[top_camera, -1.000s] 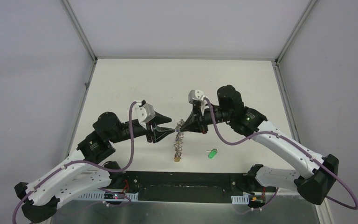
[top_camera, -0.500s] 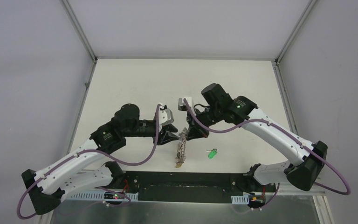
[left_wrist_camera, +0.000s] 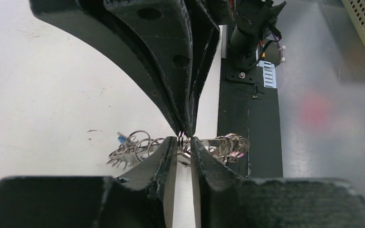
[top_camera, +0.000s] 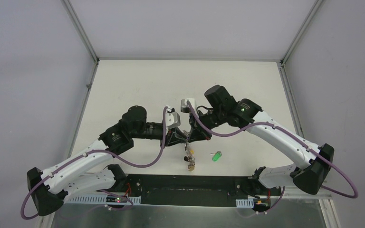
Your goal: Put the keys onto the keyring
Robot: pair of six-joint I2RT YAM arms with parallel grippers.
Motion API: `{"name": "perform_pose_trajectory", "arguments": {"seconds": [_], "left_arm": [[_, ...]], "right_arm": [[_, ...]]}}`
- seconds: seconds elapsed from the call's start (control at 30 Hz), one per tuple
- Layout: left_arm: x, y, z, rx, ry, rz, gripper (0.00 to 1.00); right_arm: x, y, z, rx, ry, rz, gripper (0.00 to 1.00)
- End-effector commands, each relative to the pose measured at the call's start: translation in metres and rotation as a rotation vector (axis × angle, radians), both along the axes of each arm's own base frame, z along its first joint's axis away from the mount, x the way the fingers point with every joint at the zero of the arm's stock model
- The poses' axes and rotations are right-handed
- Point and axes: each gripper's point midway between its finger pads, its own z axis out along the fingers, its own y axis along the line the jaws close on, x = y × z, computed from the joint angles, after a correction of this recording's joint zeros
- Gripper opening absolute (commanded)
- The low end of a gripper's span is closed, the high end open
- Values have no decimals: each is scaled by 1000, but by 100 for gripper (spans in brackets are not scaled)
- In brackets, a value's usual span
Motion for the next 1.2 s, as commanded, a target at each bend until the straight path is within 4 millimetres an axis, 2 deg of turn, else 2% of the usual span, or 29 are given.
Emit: {"name": "perform_pose_trajectory", "arguments": {"seconds": [0.0,0.3,0.43,0.5,0.7,0.87,0.9,1.03,1.1,1.17], "left_arm": [[-8,-7,7,-42,-6,-51,15],[-3,-9,-6,-3,25,-31,10],[1,-8,-11,23,32,-7,16],[2,-7,-11,23,29,-4,15],[-1,-7,-8,16,21,-16,0],[-3,-8,4,-47,10,-13,0],[-2,-6,8,-68,-6,-3,0],[2,-1,22,-169,-2,66,0],[3,4,32,-234,-11,99,0],[5,9,43,-305,-25,127,0]], "right_arm": [[2,8,26,105,-61,4,0],[4,9,28,109,-65,-9,0],[3,9,29,112,-63,-8,0],[3,10,28,109,-59,-9,0],[5,11,27,110,-57,-14,0],[7,12,25,111,-64,-20,0],[8,12,25,118,-72,-24,3],[18,10,29,164,-135,-104,36],[24,8,35,208,-186,-153,46],[28,4,36,253,-224,-196,52]]}}
